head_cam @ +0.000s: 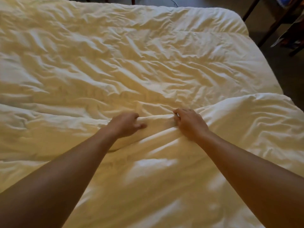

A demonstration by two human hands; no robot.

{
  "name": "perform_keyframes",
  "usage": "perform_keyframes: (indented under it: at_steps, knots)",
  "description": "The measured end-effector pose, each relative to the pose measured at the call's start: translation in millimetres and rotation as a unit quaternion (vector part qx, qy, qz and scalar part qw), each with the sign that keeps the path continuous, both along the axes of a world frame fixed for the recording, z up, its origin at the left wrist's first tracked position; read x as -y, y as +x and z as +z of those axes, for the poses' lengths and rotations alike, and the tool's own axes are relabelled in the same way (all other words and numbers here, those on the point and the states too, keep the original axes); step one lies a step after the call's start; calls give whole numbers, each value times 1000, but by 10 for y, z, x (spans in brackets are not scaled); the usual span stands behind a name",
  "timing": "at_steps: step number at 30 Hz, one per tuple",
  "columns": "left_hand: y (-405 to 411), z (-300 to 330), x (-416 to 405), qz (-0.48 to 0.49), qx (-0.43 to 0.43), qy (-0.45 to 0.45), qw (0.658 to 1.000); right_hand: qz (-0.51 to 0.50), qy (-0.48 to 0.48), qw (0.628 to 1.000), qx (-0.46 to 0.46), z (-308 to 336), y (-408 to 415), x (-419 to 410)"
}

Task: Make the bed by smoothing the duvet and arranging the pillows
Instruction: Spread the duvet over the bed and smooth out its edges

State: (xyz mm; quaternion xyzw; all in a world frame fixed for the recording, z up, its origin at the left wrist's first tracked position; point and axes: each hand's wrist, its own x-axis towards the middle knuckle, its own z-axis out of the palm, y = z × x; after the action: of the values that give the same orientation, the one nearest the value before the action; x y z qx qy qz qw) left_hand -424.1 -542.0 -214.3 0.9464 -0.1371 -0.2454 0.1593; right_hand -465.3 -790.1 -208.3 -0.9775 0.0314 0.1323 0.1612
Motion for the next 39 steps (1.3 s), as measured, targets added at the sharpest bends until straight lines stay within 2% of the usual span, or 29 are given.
perform_keyframes:
  at_steps: [2, 4, 8, 13, 17, 20, 22, 24, 26, 28, 29, 32, 34, 37, 39]
  knots:
    - [95, 47, -10, 26, -16, -53, 998, 2, -21, 1000, -11, -14, 72, 43]
    - [238, 135, 19, 31, 8, -79, 996, 3, -53, 999, 0, 25, 163, 93]
    - [569, 352, 47, 55, 95, -72, 991, -12, -72, 994, 85, 173, 448, 123]
    - [952, 444, 16, 106, 215, -66, 969, -81, -29, 975, 202, 305, 809, 24]
    - [1069, 290, 109, 123, 248, -11, 961, -118, 29, 980, 160, 203, 938, 50]
    - [976, 154, 239, 153, 269, 46, 950, -92, 147, 982, 80, 15, 906, 131]
    - [783, 73, 447, 167, 294, 10, 941, -60, 214, 973, 56, -48, 777, 230]
    - [464, -23, 745, 104, 308, -45, 945, -40, 230, 968, 93, -67, 595, 348]
    - [115, -169, 1084, -23, 269, -76, 960, -12, 198, 971, 132, -101, 406, 485]
    - [-139, -337, 1346, -119, 203, -48, 971, 37, 110, 986, 121, -205, 246, 685]
    - [-183, -425, 1394, -135, 193, -20, 972, 57, 46, 992, 102, -274, 179, 839]
    - [-13, -616, 1208, -103, 213, 56, 970, 48, -124, 990, 47, -425, 17, 1514]
    - [127, -695, 965, -59, 222, 101, 968, -26, -191, 981, 17, -459, -120, 1988]
    - [85, -632, 865, 43, 205, 125, 970, -188, -197, 962, -2, -405, -280, 2258]
    - [-160, -521, 1084, 114, 180, 73, 974, -228, -142, 962, 38, -330, -324, 1974]
